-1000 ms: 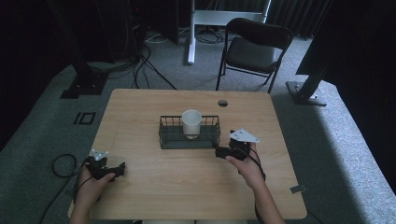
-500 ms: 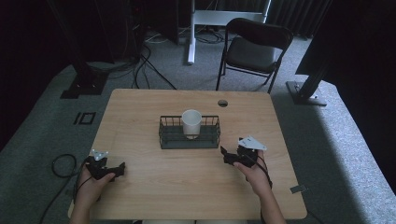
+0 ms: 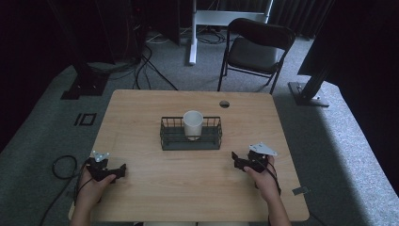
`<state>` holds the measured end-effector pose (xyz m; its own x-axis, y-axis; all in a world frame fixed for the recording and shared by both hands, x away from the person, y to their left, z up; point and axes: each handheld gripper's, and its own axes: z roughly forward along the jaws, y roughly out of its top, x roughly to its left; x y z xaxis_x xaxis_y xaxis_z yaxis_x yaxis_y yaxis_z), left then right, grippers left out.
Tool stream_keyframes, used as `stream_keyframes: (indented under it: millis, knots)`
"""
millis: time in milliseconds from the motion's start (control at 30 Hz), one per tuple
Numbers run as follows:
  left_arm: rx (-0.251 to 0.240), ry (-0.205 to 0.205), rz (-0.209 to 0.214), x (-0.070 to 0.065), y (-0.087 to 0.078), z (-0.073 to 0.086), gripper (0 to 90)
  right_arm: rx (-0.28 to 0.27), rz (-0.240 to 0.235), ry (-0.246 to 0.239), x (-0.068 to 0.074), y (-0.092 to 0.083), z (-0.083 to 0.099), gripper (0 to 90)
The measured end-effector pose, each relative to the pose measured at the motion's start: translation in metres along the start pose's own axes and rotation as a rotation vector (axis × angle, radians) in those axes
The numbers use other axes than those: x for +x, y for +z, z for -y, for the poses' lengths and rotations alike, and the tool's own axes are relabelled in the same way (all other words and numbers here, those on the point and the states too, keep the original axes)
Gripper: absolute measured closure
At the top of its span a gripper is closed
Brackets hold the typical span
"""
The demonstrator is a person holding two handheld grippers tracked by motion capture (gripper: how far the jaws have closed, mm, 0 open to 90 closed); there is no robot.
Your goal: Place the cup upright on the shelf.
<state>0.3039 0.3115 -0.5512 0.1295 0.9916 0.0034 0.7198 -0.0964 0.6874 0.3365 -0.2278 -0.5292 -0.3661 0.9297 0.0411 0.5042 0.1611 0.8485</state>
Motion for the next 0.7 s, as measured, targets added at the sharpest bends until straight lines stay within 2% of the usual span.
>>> stream_keyframes:
  millis: [267,400,700]
  knots:
    - [0.000,0.000,0.000,0.000,0.000,0.000,0.2,0.040,0.066,0.027,-0.014,-0.001,0.006,12.2]
    - [0.000,0.000,0.000,0.000,0.000,0.000,0.2,0.070,0.075,0.034,-0.022,0.000,0.012,12.2]
    - [0.000,0.000,0.000,0.000,0.000,0.000,0.2,0.101,0.103,0.051,-0.041,-0.006,0.021,12.2]
